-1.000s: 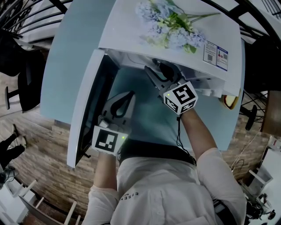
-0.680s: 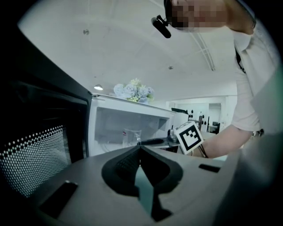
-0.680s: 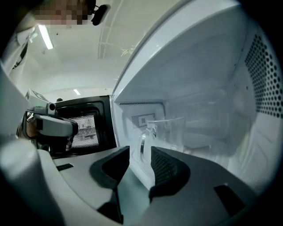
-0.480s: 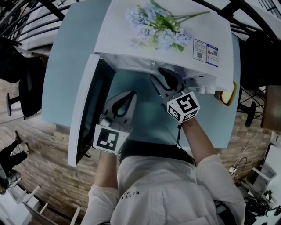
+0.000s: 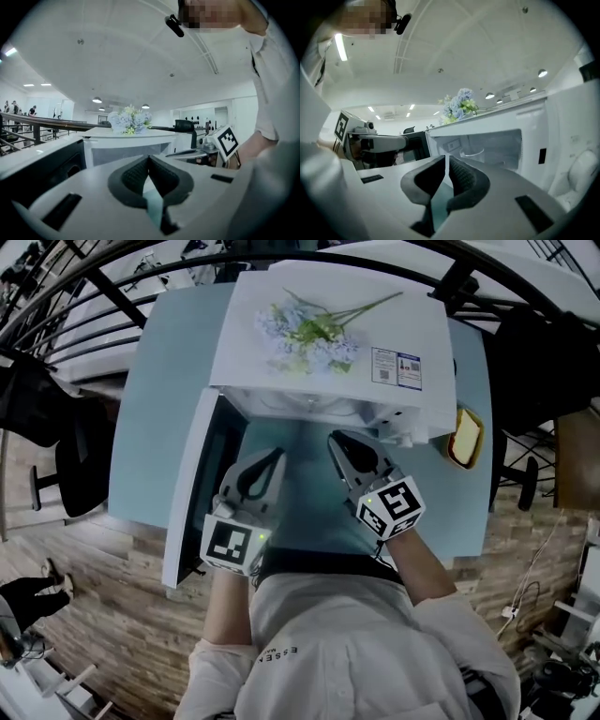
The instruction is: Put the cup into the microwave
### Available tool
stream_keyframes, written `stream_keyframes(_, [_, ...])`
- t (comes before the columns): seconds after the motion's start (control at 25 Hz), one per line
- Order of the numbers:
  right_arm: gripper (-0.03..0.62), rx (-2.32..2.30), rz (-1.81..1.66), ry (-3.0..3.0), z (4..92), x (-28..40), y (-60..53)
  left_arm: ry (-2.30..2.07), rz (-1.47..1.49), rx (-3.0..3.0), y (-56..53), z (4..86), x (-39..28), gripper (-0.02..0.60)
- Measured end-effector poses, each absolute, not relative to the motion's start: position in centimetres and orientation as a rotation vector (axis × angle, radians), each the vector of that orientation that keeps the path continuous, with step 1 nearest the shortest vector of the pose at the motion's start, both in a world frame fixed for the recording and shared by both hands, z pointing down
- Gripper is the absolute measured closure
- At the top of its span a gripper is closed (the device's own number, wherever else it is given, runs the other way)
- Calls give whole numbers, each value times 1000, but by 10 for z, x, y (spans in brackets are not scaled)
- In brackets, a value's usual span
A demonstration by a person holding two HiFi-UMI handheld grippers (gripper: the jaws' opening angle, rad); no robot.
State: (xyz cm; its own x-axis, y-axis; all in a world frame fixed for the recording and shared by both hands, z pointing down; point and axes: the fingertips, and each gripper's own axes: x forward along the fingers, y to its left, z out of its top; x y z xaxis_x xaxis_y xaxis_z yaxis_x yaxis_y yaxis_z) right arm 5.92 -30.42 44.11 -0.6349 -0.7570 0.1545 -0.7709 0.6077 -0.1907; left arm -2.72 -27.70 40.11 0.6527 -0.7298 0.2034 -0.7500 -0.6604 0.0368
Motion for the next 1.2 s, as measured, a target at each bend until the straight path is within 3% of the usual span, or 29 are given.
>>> stream_keyframes(0.6, [579, 1333, 99, -2837, 347, 82, -270, -1193, 303, 2962, -259, 356, -3, 580])
stream_keyframes(1.2, [579, 1313, 41, -2843, 337, 80, -242, -1239, 281, 3007, -240, 337, -2, 580])
